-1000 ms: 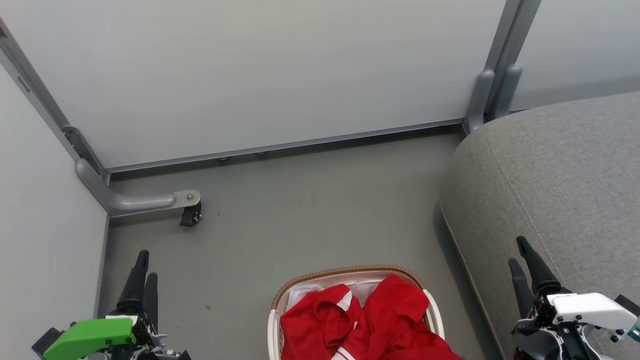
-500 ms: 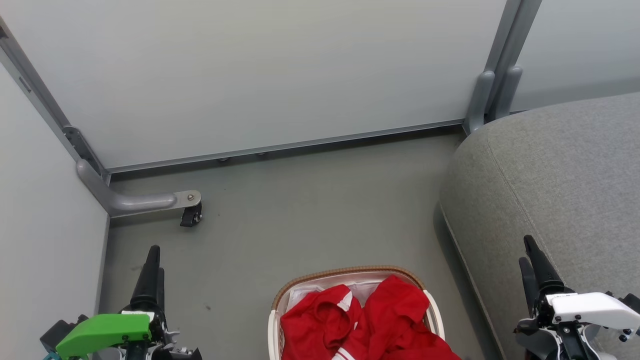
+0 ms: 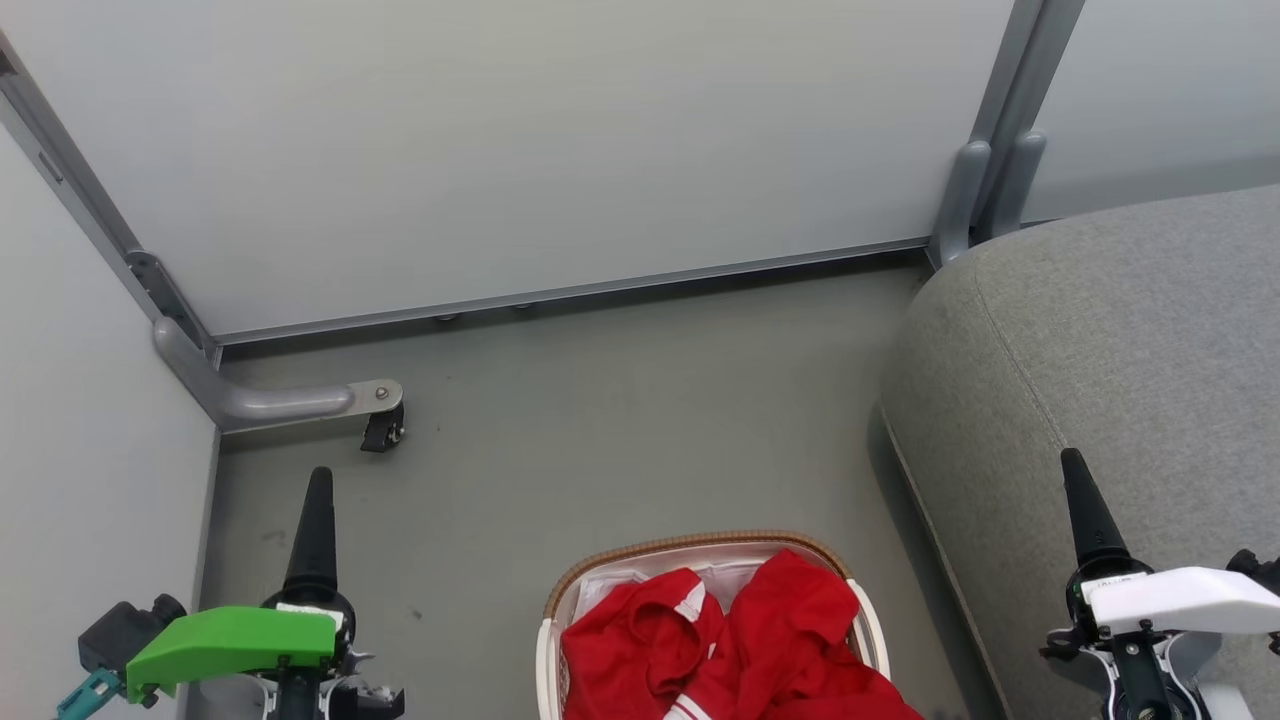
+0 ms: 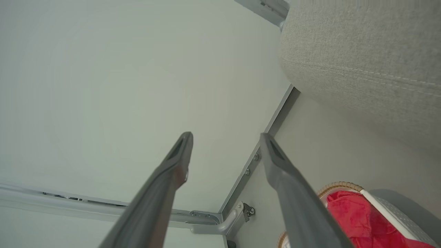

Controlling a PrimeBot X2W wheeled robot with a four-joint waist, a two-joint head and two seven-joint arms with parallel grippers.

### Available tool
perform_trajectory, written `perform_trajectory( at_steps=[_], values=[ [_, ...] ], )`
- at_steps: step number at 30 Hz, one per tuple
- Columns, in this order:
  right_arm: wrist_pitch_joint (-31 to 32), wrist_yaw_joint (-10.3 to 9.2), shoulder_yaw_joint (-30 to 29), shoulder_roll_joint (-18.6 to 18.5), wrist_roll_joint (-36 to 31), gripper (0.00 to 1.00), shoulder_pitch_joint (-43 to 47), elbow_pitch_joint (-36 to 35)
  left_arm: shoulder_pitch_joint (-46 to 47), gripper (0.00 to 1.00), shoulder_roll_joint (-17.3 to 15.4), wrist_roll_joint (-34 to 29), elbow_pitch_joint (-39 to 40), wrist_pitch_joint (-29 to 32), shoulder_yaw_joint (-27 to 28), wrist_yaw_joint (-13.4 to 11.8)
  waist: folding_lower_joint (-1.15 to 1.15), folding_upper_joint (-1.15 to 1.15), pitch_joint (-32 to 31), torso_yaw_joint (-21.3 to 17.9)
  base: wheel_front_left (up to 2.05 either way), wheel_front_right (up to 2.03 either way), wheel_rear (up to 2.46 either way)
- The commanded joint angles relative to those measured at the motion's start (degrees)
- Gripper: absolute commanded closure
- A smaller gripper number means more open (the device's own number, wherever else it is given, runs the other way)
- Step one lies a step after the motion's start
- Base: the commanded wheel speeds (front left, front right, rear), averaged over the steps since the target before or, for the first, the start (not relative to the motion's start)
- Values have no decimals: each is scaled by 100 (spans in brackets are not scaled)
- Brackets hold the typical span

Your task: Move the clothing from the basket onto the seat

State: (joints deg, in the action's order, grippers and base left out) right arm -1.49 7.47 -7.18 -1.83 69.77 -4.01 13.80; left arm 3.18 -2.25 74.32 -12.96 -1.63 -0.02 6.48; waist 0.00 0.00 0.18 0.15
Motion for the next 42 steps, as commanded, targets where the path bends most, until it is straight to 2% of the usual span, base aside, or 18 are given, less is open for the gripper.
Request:
perform_trajectory(
  at_steps=[1,18,30,42],
  values=[
    [-60,2,-21,-55,-242,0,-7,-137,164,0,-34,-249,129,-52,-35,-30,0,0,2,0,0,0,0],
    [-397,2,162,-70,-2220,0,87,-339,48,0,-45,-2119,288,-383,-283,-248,0,0,19,-7,0,0,0],
    [-596,3,223,-82,-3153,0,194,-220,-81,0,-53,-3243,223,-583,-486,-318,0,0,12,-7,0,0,0],
    [-781,3,255,-91,-3984,0,229,-157,-130,0,-60,-4033,87,-766,-610,-385,0,0,20,4,0,0,0]
  ],
)
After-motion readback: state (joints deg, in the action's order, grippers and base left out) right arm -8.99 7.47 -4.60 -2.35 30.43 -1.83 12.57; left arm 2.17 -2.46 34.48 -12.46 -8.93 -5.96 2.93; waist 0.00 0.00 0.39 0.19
